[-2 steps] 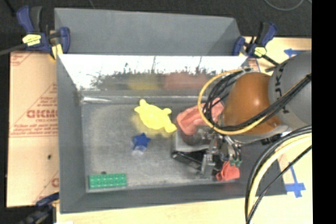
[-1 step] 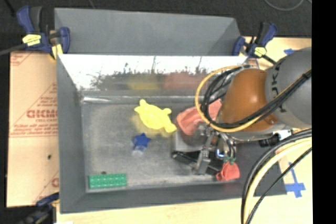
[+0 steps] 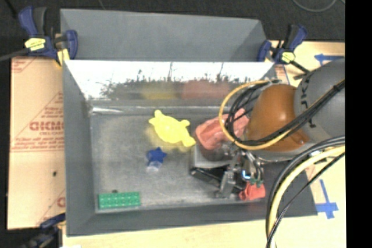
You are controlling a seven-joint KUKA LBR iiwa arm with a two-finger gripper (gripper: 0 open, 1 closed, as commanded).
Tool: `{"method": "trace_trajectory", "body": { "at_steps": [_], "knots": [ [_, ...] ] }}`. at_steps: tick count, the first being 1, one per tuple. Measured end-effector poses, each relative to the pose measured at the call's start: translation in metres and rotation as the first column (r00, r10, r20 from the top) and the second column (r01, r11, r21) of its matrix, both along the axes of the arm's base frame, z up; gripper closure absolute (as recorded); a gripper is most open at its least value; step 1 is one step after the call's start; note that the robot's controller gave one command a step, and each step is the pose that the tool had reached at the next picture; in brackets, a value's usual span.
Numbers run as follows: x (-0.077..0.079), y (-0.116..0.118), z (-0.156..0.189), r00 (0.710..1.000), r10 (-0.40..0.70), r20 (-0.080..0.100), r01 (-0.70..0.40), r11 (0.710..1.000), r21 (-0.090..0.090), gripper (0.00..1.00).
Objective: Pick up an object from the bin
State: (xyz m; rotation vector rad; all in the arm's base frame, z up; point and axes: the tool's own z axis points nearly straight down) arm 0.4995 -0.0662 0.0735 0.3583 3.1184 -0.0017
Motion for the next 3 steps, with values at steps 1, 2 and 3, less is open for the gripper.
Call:
{"method": "trace_trajectory", "body": {
  "at_steps": [1,2,3],
  "knots": [
    [-0.0001,-0.0042,-0.0114,0.999,-0.051,0.001,0.051,0.999,-0.001,1.00],
    [-0.0003,-0.0035,-0.0104,0.998,-0.060,0.001,0.060,0.998,-0.001,1.00],
    [-0.0003,-0.0036,-0.0087,0.998,-0.062,0.001,0.062,0.998,-0.001,1.00]
  ]
}}
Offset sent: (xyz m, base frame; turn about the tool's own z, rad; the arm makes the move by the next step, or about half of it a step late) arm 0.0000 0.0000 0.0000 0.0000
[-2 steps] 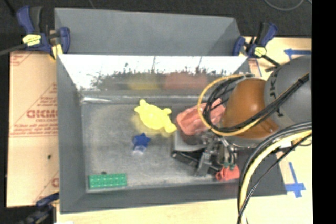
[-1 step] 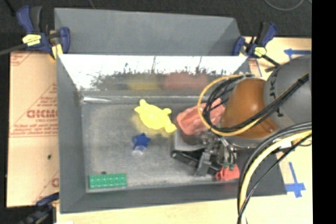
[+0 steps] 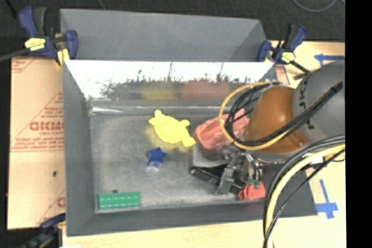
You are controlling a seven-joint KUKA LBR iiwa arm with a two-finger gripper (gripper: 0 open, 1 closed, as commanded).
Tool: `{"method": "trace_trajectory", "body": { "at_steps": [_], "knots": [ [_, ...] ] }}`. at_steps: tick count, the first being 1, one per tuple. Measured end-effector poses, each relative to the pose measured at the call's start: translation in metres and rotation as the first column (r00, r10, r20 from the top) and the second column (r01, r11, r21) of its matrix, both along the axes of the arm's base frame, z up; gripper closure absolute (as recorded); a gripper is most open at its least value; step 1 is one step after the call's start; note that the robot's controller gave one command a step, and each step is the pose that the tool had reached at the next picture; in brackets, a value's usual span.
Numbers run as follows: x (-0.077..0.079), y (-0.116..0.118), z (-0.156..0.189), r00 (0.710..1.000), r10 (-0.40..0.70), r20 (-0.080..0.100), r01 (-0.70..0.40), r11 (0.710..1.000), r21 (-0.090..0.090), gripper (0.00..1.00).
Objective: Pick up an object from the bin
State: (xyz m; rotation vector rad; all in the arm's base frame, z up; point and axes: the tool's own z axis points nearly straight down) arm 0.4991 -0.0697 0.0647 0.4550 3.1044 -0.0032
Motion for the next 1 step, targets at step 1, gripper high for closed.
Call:
{"method": "trace_trajectory", "body": {
  "at_steps": [1],
  "knots": [
    [-0.0008,-0.0001,0.0053,1.000,0.002,-0.003,-0.002,1.000,0.001,1.00]
  ]
}}
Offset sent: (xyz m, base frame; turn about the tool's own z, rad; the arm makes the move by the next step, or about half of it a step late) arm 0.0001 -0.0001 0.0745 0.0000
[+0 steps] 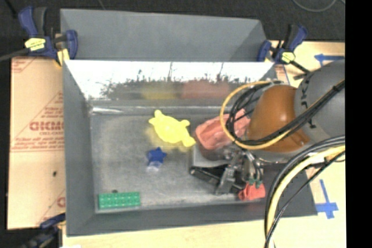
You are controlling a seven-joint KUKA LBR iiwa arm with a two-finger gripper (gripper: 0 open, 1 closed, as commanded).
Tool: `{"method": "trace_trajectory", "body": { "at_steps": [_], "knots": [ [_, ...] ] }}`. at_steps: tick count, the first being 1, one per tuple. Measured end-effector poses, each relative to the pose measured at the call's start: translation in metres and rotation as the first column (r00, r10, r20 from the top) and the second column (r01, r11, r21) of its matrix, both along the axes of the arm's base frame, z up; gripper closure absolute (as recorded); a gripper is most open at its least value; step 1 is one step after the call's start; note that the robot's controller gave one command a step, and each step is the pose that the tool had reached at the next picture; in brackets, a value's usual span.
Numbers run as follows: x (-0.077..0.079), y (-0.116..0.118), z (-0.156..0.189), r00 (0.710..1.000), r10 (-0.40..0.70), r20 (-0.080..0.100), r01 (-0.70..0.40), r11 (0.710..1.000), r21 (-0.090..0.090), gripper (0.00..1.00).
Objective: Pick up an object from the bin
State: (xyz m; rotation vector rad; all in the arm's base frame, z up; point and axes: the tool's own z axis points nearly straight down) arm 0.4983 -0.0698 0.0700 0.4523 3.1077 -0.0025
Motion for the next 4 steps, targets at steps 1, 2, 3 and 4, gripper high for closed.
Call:
{"method": "trace_trajectory", "body": {
  "at_steps": [1,2,3,4],
  "knots": [
    [-0.002,0.000,0.015,1.000,0.000,-0.010,0.000,1.000,0.002,1.00],
    [-0.002,0.000,0.034,1.000,0.001,-0.007,-0.001,1.000,0.003,1.00],
    [0.000,0.000,0.044,1.000,0.001,-0.002,-0.001,1.000,0.002,1.00],
    [-0.001,0.000,0.050,1.000,0.001,-0.001,-0.001,1.000,0.002,1.00]
  ]
}}
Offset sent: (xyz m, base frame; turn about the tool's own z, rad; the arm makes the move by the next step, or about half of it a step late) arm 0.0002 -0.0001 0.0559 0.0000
